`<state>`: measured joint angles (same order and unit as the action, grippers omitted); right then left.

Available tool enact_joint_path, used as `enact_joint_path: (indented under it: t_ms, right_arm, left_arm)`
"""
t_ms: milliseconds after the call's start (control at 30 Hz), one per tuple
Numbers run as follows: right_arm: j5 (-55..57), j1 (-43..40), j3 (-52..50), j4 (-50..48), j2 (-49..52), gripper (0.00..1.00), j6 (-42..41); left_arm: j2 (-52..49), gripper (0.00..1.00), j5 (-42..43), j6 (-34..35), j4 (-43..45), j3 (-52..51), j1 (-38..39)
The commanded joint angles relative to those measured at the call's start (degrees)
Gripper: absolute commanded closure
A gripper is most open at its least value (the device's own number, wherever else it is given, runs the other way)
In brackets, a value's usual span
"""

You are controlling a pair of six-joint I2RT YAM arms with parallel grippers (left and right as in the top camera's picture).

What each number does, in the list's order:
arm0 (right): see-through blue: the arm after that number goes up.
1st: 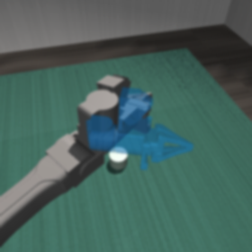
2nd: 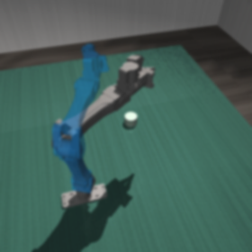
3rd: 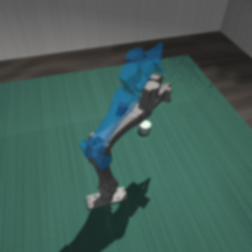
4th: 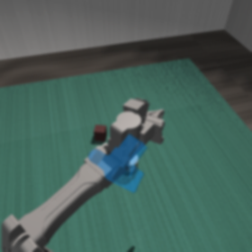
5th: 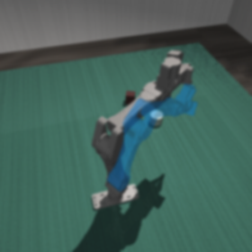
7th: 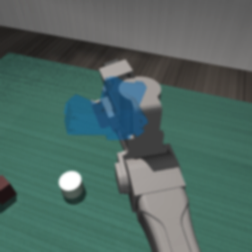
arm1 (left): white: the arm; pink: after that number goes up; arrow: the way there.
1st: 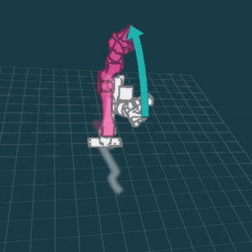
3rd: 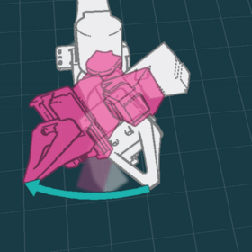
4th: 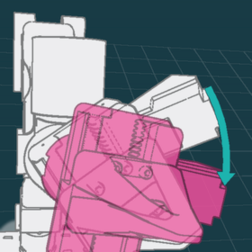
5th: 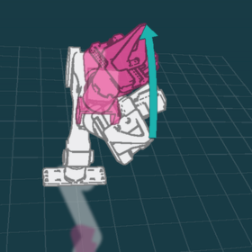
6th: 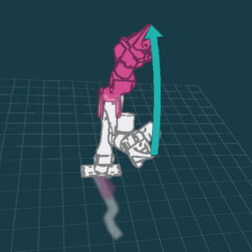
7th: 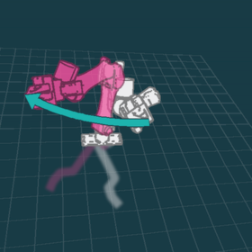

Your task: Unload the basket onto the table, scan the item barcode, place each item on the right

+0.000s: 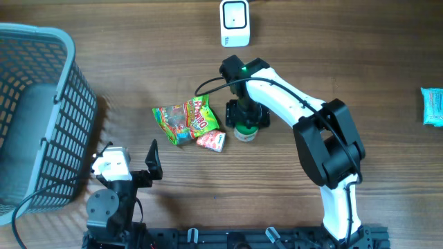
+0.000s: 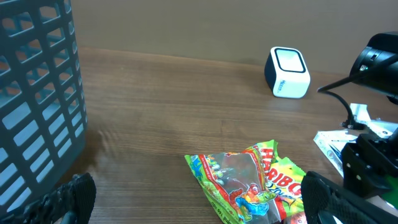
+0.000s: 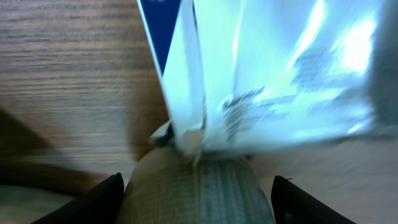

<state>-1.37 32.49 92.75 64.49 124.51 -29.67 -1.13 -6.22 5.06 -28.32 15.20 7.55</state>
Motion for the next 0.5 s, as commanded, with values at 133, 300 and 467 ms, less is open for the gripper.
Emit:
enact_joint_path:
  t_ms: [133, 300, 467]
  right_arm:
    - [7.1, 0.2, 9.9, 9.7, 0.8, 0.05, 14.0]
    - [2.8, 0.2, 28.4, 26.7, 0.3, 0.00, -2.7]
    - [-11.0, 0.1, 33.4, 20.3, -0.2, 0.01, -9.0]
  left_arm:
    - [0.3, 0.00, -0.9, 0.3, 0.1, -0.4, 0.3]
    - [0.3, 0.00, -0.9, 0.3, 0.1, -0.4, 0.3]
    - [0.3, 0.00, -0.9, 0.3, 0.1, -0.4, 0.3]
